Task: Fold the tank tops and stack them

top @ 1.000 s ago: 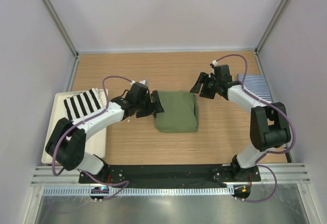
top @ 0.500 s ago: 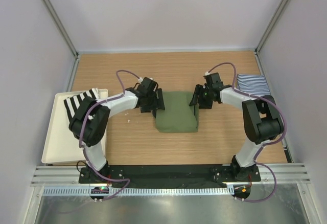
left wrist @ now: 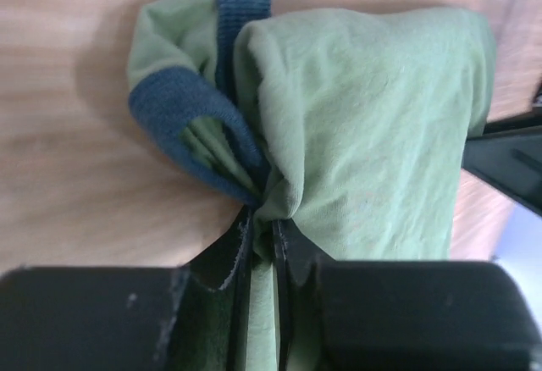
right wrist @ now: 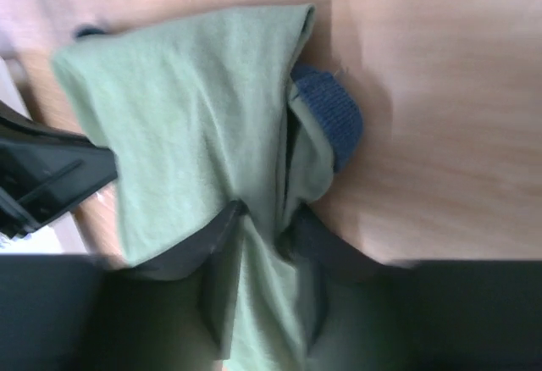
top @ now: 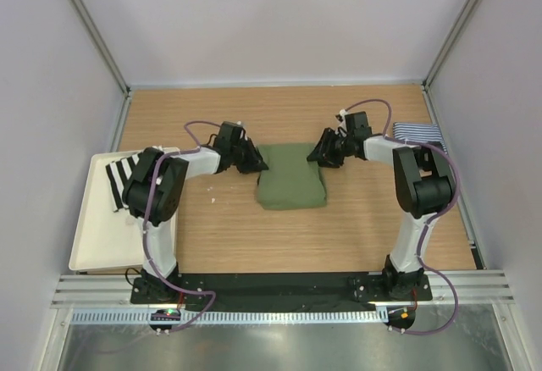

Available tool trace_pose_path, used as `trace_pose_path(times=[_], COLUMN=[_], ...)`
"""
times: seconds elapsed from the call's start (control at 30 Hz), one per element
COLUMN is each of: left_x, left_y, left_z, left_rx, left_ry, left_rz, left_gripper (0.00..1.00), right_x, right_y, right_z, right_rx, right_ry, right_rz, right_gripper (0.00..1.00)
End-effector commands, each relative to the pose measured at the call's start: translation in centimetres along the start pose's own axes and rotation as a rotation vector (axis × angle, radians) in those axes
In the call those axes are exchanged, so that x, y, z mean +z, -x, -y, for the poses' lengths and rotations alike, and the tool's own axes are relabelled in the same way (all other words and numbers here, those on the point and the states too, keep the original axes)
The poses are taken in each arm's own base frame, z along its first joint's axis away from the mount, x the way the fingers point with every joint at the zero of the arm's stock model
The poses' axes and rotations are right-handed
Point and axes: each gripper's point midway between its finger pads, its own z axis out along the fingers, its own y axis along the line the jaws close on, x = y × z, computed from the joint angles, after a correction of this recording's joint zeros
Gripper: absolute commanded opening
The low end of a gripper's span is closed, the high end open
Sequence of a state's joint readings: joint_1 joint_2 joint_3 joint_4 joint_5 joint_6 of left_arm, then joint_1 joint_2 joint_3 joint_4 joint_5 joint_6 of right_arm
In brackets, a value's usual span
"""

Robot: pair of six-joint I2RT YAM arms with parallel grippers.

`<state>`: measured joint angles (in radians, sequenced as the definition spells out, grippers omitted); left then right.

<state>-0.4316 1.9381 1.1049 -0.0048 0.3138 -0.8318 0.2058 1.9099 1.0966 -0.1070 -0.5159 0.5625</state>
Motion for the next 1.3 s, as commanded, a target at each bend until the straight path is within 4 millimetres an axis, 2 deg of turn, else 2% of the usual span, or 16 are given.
trace_pose_path(times=[0.0,0.07,0.2,0.27,0.33,0.47,0.5,0.53,0.6,0.67,0.7,0.73,0.87,1.07,1.23,1.27], left_x=[0.8,1.2,1.6,1.3,0.1,-3.6,-4.3,-5.7,-6.6,-7.8,-8.2,-8.3,-9.3,-9.3,-9.4,-9.4], left_y=[2.1,2.9,3.7,3.8,4.0,4.6,4.0,3.9,2.9,1.8,1.5,0.9,0.6,-0.2,-0.1,0.0], left_z=[2.1,1.9,1.9,2.2,2.4,2.5,1.8,2.1,2.0,1.9,1.8,1.2,1.2,0.6,0.4,0.2], left_rx=[-0.042,-0.071,-0.081,-0.073,-0.048,0.010,0.004,0.012,0.017,0.043,0.053,0.058,0.113,0.129,0.136,0.137], left_ry=[-0.132,-0.124,-0.112,-0.116,-0.098,-0.031,0.015,0.011,0.011,0.006,0.006,0.017,0.023,0.022,0.034,0.040], left_rz=[0.056,0.083,0.106,0.107,0.116,0.168,0.158,0.169,0.149,0.147,0.148,0.142,0.187,0.186,0.197,0.199], left_gripper=[0.12,0.12,0.16,0.46,0.67,0.80,0.84,0.87,0.89,0.93,0.93,0.93,0.93,0.93,0.93,0.93], right_x=[-1.5,-3.0,-7.3,-9.6,-11.1,-15.7,-16.4,-17.0,-19.3,-19.7,-20.4,-19.8,-19.1,-18.4,-17.4,-18.2], right_y=[5.5,7.5,10.9,12.6,13.5,15.2,15.1,15.1,14.9,14.6,14.5,14.3,14.2,14.3,14.7,15.1], right_z=[-3.2,-2.4,0.5,2.6,4.1,8.6,9.2,9.7,11.3,12.4,12.8,13.6,15.3,17.1,18.6,18.6], right_rx=[-0.048,-0.055,-0.113,-0.106,-0.119,-0.137,-0.157,-0.175,-0.196,-0.195,-0.193,-0.200,-0.227,-0.271,-0.302,-0.303], right_ry=[0.099,0.033,-0.226,-0.360,-0.460,-0.807,-0.858,-0.901,-1.053,-1.124,-1.185,-1.212,-1.295,-1.423,-1.493,-1.549], right_rz=[0.106,0.153,0.268,0.342,0.381,0.486,0.481,0.482,0.493,0.460,0.443,0.410,0.334,0.278,0.234,0.249], right_gripper=[0.55,0.62,0.63,0.60,0.59,0.56,0.56,0.58,0.70,0.82,0.82,0.81,0.65,0.73,0.74,0.74])
